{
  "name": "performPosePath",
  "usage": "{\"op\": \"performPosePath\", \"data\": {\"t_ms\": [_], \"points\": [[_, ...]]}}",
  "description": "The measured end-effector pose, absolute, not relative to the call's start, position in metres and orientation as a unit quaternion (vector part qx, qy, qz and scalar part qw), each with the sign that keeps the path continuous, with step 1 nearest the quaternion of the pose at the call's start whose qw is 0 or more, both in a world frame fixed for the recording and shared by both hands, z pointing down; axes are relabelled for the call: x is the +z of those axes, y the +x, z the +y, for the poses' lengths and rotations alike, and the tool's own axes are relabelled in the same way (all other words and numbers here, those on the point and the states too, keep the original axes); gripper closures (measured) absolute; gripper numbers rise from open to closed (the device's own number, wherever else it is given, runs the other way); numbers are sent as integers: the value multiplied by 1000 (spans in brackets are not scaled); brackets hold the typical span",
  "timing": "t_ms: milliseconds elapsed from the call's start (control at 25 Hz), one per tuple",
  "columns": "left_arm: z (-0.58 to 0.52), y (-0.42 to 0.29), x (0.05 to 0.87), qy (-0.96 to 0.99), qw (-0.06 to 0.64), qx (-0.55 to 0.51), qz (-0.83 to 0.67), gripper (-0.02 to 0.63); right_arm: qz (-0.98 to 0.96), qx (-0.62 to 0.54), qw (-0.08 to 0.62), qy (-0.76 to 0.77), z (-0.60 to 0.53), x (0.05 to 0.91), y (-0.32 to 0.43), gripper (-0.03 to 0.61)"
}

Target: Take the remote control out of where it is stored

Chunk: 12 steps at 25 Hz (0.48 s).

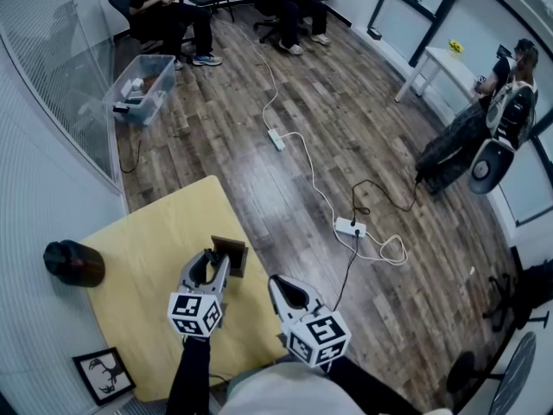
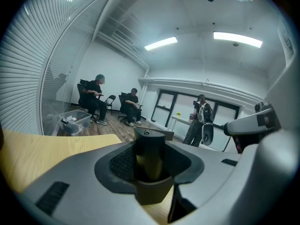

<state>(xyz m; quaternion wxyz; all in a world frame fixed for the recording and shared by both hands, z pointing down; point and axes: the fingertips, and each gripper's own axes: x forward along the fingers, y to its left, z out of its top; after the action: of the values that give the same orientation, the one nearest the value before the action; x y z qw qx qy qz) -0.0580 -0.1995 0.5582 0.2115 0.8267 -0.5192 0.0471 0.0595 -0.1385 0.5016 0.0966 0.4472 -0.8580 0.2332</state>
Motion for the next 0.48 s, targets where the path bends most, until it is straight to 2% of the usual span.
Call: {"op": "performPosePath", "data": {"t_ms": [480], "points": [[-200,-59,550,827,212,38,-519,434,-858,234,97,446,-138,501,59,571]]}}
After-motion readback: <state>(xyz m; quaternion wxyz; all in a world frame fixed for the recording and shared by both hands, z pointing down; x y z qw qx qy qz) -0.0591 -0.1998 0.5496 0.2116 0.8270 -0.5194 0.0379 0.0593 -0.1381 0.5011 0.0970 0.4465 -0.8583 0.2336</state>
